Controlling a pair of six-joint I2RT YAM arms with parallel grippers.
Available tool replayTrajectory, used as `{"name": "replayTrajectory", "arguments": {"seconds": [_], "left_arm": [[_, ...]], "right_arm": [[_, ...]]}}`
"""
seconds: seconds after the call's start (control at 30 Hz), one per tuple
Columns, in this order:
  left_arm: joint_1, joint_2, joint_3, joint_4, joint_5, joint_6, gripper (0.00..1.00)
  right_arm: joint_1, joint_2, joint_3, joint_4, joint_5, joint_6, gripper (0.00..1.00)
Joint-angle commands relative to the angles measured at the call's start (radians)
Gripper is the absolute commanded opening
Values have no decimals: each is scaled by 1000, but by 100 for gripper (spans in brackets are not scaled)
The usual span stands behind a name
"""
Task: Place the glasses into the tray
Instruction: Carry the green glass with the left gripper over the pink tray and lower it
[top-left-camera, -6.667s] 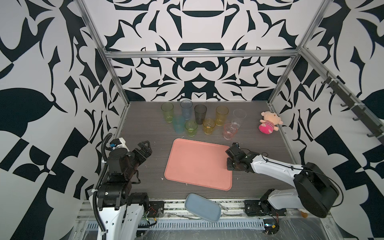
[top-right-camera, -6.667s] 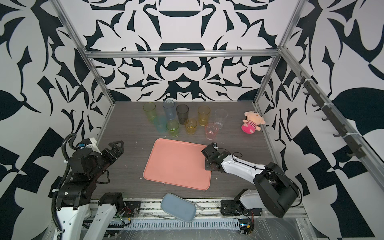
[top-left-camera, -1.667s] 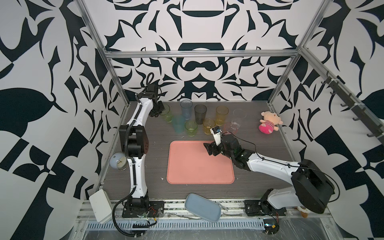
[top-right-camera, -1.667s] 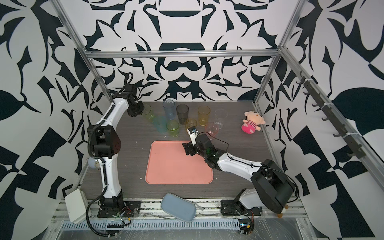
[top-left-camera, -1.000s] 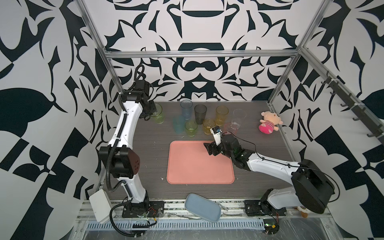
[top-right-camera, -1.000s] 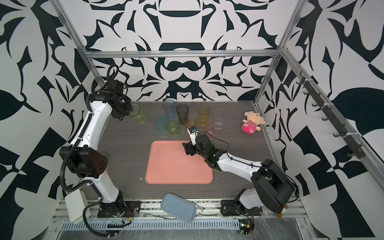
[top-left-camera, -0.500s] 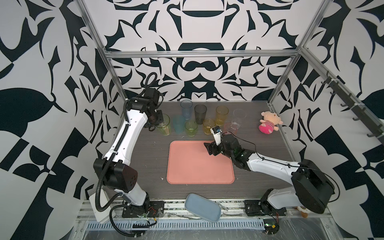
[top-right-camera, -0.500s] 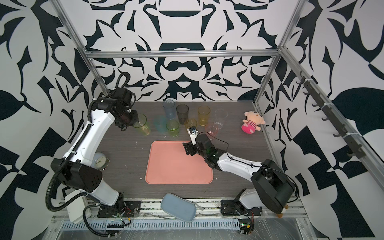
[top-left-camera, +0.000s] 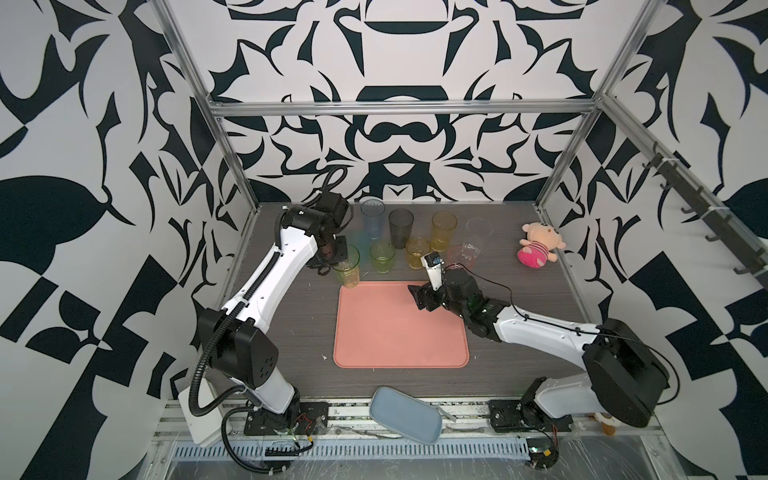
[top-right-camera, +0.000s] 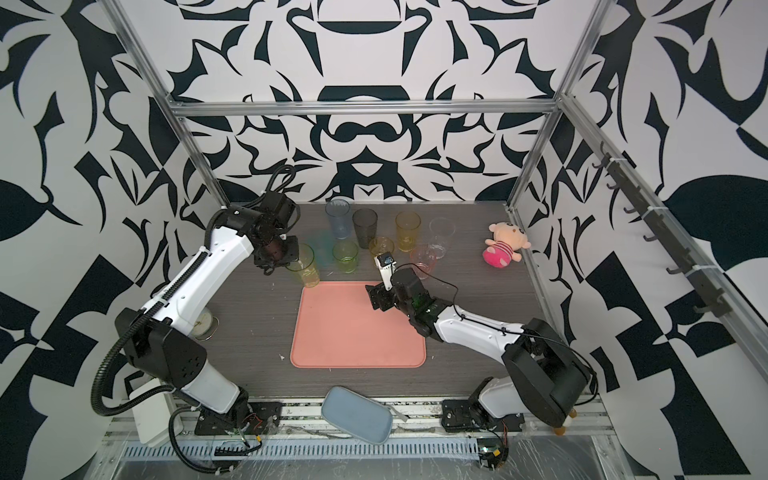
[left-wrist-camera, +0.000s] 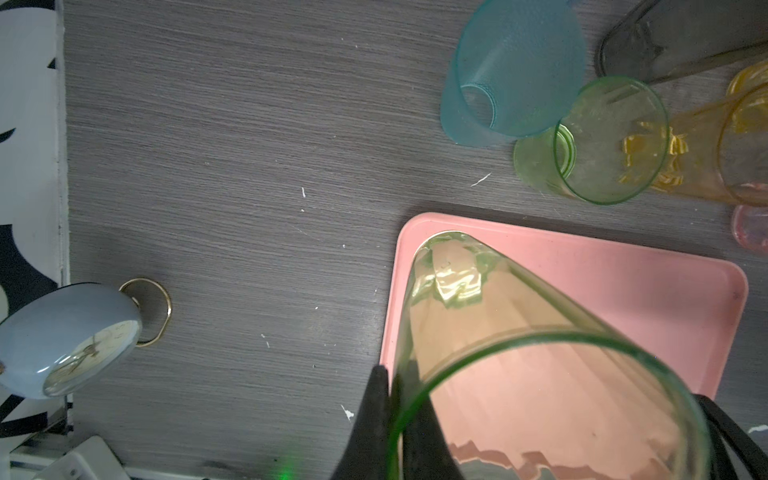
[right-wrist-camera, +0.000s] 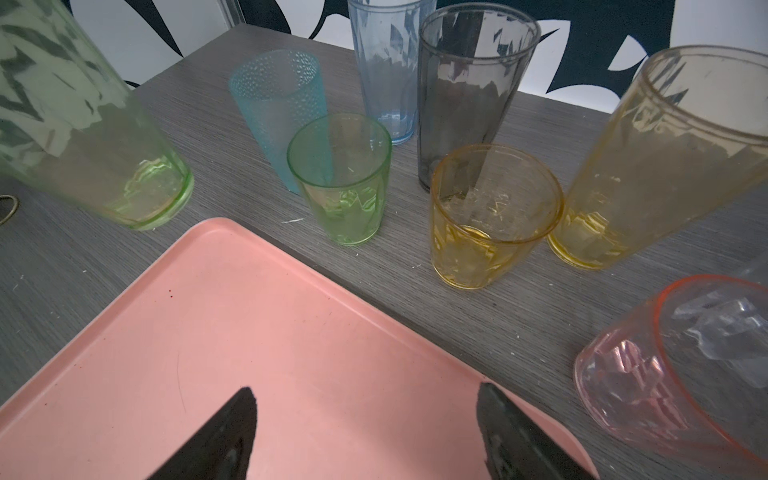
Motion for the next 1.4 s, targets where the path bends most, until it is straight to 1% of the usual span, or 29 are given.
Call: {"name": "replayTrajectory", "arguments": {"seconds": [0.0,0.37,0.93,1.37], "left_arm": [[-16,-15,-25,12,-2,-40,0],[-37,22,-100,64,15,-74,0],[-59,111,-103,63,16,-80,0],[-61,148,-113,70,2,-96,0]], "right_arm": [[6,-14,38,14,16,1,86],[5,-7,43,10,15,2,86],[6,8,54,-1,16,6,86],[6,19,63,-10,12,7,86]]}}
